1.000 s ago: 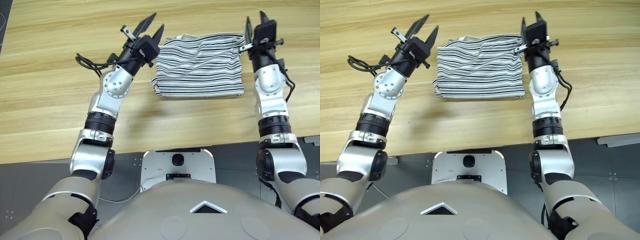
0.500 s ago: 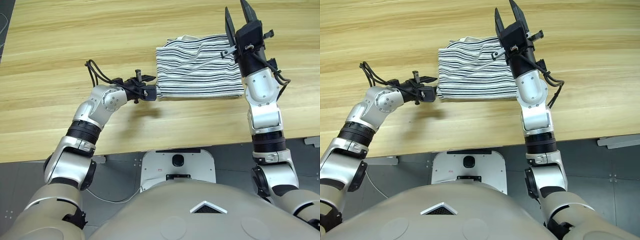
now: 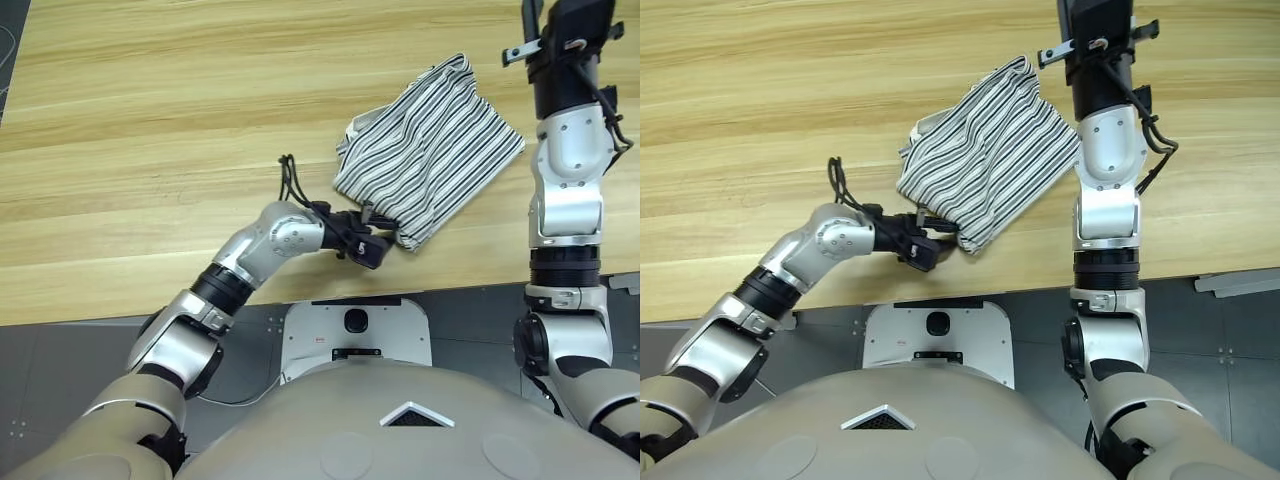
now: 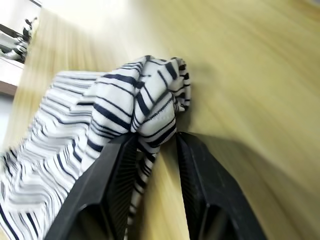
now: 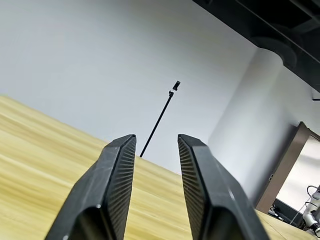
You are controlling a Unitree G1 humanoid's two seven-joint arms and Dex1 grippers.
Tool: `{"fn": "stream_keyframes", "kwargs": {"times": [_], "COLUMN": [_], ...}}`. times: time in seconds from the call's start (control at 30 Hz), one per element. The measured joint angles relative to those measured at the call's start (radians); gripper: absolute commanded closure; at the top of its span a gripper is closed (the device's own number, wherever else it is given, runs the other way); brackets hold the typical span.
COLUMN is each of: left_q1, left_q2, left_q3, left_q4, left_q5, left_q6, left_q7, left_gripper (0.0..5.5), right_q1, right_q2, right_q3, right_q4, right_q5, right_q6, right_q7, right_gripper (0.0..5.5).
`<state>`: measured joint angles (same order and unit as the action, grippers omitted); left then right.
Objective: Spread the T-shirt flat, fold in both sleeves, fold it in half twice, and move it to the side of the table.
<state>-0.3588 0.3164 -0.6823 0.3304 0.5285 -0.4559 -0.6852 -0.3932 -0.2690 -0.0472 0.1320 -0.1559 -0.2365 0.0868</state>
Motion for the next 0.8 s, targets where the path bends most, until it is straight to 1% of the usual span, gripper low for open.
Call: {"fn": "stream_keyframes", "kwargs": {"times": [0.07,0.17,0.23,0.33,0.43,0.53,0.63,0.7,0.8], "left_q1": [-0.061,-0.114,-0.148,-0.167,-0.157,-0.087,-0.024,0.008,0.046], "left_q2": [-0.117,-0.303,-0.399,-0.453,-0.443,-0.374,-0.269,-0.208,-0.152], "left_q3": [-0.035,-0.089,-0.118,-0.137,-0.141,-0.143,-0.136,-0.103,-0.058], "left_q4": [0.102,0.252,0.336,0.36,0.288,0.108,-0.117,-0.296,-0.504], "left_q5": [0.069,0.118,0.152,0.168,0.167,0.145,0.146,0.145,0.112], "left_q6": [0.041,0.092,0.121,0.163,0.186,0.21,0.26,0.311,0.377], "left_q7": [0.101,0.21,0.274,0.306,0.279,0.197,0.102,0.038,-0.046], "left_gripper": [4.04,4.04,4.04,4.04,4.04,4.04,4.04,4.04,4.04], "right_q1": [-0.021,-0.026,-0.027,-0.03,-0.036,-0.039,-0.043,-0.046,-0.052], "right_q2": [-0.009,-0.016,-0.02,-0.025,-0.028,-0.041,-0.046,-0.05,-0.062], "right_q3": [-0.016,-0.025,-0.032,-0.035,-0.041,-0.053,-0.057,-0.057,-0.056], "right_q4": [0.001,0.006,0.008,0.008,0.008,0.01,0.019,0.032,0.066], "right_q5": [0.004,0.01,0.016,0.022,0.024,0.03,0.034,0.031,0.019], "right_q6": [-0.001,-0.003,-0.003,-0.003,-0.003,-0.002,-0.002,-0.003,-0.032], "right_q7": [-0.007,-0.008,-0.008,-0.008,-0.008,-0.008,-0.008,-0.012,-0.018], "right_gripper": [3.97,3.97,3.97,3.97,3.97,3.97,3.97,3.97,3.97]}}
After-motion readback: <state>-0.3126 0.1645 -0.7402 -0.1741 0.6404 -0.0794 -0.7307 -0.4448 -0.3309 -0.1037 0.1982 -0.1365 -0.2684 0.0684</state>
